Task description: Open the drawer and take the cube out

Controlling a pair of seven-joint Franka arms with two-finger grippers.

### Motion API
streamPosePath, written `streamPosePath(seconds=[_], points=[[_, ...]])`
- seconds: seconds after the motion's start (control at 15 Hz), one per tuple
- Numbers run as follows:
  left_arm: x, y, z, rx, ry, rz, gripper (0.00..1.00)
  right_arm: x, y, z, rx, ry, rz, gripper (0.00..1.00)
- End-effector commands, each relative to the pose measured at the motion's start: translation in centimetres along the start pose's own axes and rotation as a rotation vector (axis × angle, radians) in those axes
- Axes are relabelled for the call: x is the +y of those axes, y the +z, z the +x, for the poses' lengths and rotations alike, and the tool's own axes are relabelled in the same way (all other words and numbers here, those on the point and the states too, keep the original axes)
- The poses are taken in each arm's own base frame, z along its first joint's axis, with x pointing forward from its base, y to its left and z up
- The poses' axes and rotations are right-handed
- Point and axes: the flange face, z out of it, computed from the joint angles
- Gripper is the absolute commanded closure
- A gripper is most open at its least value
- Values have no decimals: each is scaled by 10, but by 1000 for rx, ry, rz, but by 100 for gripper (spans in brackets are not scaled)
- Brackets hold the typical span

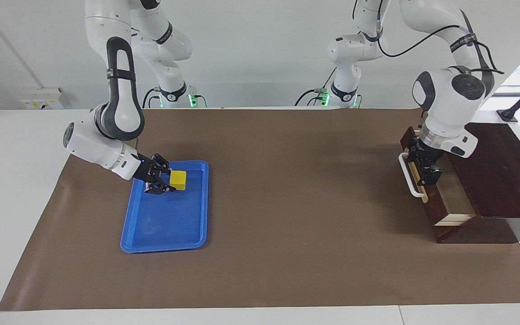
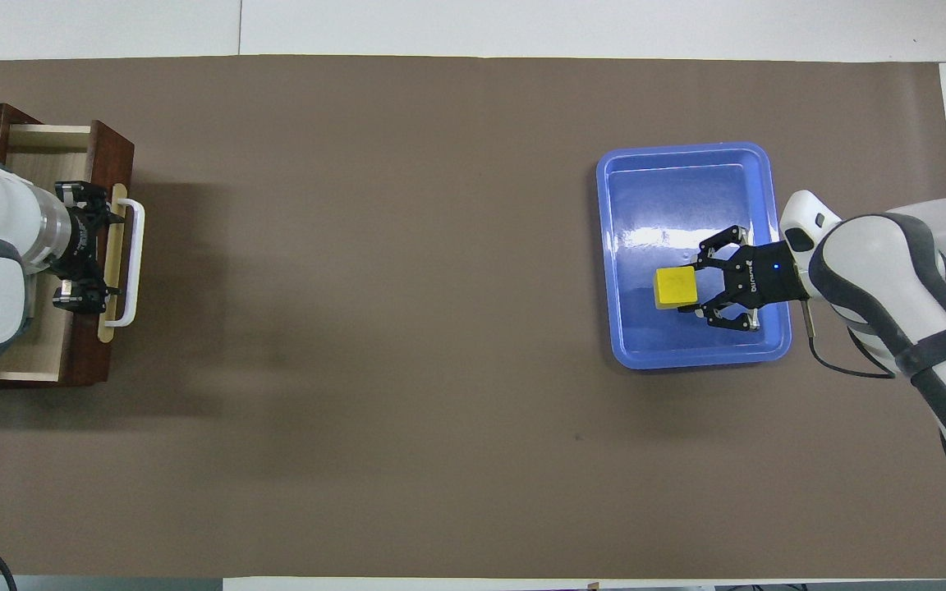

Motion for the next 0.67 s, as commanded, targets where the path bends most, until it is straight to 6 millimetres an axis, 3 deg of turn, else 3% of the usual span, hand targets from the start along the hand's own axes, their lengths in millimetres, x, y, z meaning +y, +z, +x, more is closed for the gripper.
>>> streamPosePath(seconds=[0.0,0.2,0.27,0.4,0.6], points=[[-6,8,48,27,23,-18,0,-2,7,-23,-22,-71,-13,100],[-8,7,62,29,62,-11,0,-1,11,-35,-25,-111,-16,100],[-5,2,55,27,77,-2,0,-1,15,-39,-26,-117,-13,100],[0,-14,29,18,146,48,0,0,17,-41,-19,-115,-20,100],[-9,-56,-20,4,325,88,0,0,17,-40,-16,-115,-19,100]])
